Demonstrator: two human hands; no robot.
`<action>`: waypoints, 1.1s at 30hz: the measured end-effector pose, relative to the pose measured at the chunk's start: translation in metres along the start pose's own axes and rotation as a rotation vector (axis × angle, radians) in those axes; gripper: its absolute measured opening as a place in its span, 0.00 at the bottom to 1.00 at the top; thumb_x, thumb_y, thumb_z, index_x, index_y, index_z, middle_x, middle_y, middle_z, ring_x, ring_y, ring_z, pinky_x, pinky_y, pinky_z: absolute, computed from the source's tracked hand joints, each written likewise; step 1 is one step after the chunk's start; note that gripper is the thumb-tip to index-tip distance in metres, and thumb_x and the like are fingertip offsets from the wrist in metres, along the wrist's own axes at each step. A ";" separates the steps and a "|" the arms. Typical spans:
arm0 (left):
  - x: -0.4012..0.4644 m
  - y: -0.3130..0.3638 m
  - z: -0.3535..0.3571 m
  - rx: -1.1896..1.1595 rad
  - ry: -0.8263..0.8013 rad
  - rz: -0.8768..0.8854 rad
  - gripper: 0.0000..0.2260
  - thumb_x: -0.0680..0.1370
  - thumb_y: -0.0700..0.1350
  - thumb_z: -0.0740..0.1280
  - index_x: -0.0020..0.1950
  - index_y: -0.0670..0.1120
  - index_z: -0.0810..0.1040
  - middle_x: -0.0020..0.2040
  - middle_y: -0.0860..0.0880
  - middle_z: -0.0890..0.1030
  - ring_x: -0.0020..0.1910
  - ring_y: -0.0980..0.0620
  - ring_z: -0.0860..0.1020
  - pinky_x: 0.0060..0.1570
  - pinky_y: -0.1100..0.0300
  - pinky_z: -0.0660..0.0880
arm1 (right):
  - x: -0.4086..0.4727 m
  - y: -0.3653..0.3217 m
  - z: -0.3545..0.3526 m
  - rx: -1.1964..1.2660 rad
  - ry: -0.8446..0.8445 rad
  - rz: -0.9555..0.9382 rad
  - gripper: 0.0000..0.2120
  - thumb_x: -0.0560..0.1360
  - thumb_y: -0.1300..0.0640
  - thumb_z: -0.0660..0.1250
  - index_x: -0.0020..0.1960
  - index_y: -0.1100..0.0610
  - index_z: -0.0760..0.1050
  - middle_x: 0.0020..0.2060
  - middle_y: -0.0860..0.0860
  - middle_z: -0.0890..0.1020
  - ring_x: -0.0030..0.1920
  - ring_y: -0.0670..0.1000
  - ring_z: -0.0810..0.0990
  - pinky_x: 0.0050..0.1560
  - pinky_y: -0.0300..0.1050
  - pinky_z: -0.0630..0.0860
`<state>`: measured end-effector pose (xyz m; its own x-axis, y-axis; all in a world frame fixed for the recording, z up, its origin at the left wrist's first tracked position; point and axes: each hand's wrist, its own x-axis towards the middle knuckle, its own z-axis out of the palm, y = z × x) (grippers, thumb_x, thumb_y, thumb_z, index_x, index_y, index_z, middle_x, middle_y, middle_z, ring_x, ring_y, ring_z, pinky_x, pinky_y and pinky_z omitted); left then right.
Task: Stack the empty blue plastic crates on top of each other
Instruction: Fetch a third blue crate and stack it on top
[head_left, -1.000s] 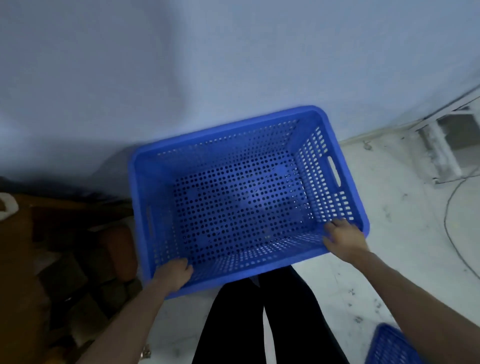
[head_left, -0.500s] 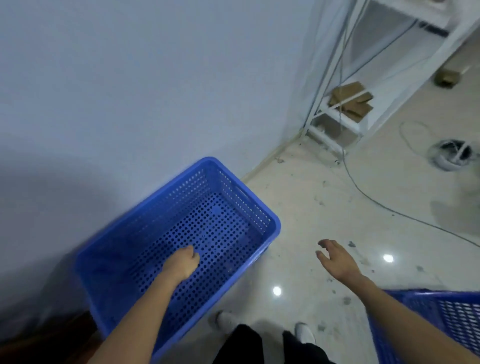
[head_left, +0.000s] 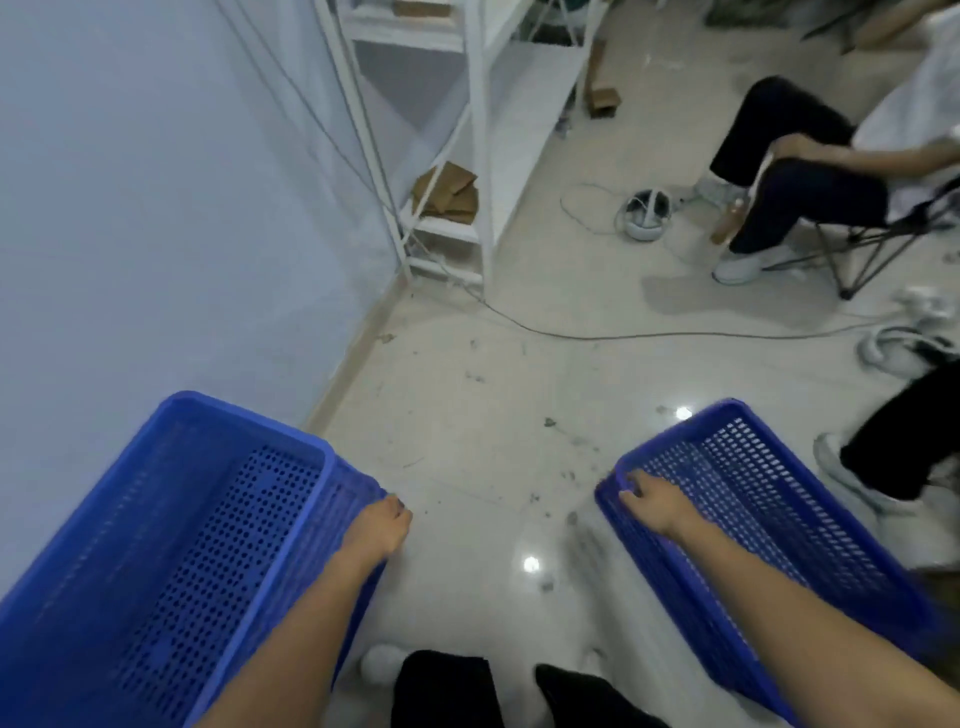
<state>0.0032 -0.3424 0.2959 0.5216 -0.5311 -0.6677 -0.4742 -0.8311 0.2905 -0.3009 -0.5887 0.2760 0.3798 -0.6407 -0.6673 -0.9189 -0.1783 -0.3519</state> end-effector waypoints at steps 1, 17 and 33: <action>-0.002 0.029 0.015 0.040 -0.030 0.035 0.09 0.81 0.44 0.54 0.46 0.44 0.70 0.53 0.38 0.78 0.44 0.48 0.71 0.50 0.54 0.71 | -0.006 0.030 -0.006 0.026 0.012 0.031 0.24 0.77 0.48 0.59 0.69 0.58 0.68 0.64 0.59 0.77 0.63 0.59 0.76 0.65 0.49 0.71; 0.032 0.363 0.211 0.331 -0.414 0.320 0.09 0.78 0.47 0.57 0.44 0.43 0.69 0.57 0.38 0.81 0.56 0.41 0.78 0.45 0.56 0.68 | -0.048 0.331 -0.081 0.331 0.169 0.411 0.14 0.78 0.56 0.59 0.63 0.56 0.70 0.53 0.56 0.79 0.50 0.55 0.78 0.48 0.52 0.77; 0.186 0.388 0.430 0.113 -0.598 -0.118 0.06 0.76 0.42 0.61 0.39 0.42 0.73 0.39 0.41 0.78 0.38 0.45 0.77 0.41 0.55 0.74 | 0.176 0.498 -0.059 0.120 0.243 0.460 0.23 0.79 0.53 0.59 0.72 0.57 0.63 0.69 0.57 0.68 0.66 0.60 0.69 0.60 0.57 0.73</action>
<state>-0.3891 -0.6922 -0.0102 0.1030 -0.2249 -0.9689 -0.5269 -0.8386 0.1387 -0.6984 -0.8345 0.0220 -0.1078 -0.7893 -0.6044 -0.9607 0.2393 -0.1410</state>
